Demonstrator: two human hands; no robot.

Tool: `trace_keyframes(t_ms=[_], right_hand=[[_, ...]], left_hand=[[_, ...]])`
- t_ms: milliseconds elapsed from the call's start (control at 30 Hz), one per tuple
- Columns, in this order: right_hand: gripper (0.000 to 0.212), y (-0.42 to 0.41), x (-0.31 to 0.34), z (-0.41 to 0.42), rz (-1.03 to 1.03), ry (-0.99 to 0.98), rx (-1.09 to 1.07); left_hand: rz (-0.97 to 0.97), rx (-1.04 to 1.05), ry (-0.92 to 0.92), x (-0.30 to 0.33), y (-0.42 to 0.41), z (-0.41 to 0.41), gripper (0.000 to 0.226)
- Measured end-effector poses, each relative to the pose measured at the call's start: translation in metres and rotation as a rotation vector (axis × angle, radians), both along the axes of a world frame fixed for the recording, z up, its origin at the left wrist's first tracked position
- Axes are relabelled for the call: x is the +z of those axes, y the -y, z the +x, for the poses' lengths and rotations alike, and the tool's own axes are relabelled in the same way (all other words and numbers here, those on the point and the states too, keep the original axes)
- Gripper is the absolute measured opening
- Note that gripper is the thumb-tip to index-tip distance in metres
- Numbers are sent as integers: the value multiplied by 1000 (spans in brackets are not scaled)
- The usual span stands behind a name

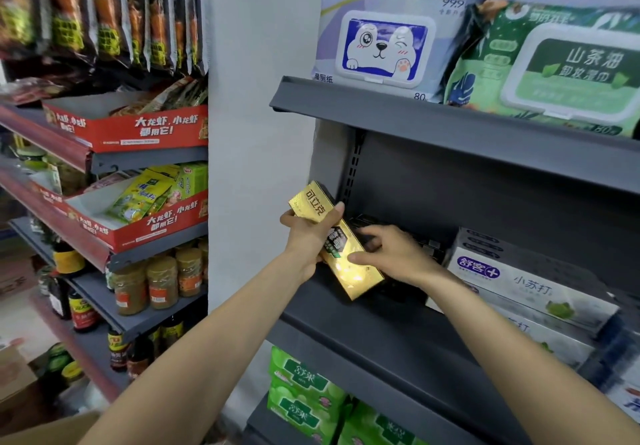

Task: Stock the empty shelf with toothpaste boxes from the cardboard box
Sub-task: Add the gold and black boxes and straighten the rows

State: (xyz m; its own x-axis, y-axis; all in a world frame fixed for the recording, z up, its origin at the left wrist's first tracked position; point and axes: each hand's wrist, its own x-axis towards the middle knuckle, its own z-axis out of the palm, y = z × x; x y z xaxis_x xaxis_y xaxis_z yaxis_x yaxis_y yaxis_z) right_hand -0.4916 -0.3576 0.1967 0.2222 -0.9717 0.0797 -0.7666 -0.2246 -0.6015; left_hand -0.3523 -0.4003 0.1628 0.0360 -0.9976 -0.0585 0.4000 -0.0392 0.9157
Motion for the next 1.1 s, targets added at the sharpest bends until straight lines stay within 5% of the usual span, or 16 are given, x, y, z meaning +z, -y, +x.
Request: trace_keyframes(t_ms=[100,200,367,533,700,833,1100], right_hand=[[44,5,1,-12,8,168,-33],[48,10,6,-26,-70,239,-76],[42,35,18,-46,-301,38,-229],[36,61,12,-57,-356,-227,-365],[44,72,-12,-54,-444,-614,-489],[60,74,-9,-52,-308,-746,-466],[44,17,-4,-41,-347,-395,-352]], left_hand=[[13,-51,-117,4,4,8,51],[-73,-53,-15,5,8,17,51],[-310,14,458,9,16,9,52],[-552,-32,1172,16,38,-2,67],[-547,-268,1503,20,58,-23,67],[-494,-391,1583,9,68,-37,61],[-597,-108,1522,17,26,-37,41]])
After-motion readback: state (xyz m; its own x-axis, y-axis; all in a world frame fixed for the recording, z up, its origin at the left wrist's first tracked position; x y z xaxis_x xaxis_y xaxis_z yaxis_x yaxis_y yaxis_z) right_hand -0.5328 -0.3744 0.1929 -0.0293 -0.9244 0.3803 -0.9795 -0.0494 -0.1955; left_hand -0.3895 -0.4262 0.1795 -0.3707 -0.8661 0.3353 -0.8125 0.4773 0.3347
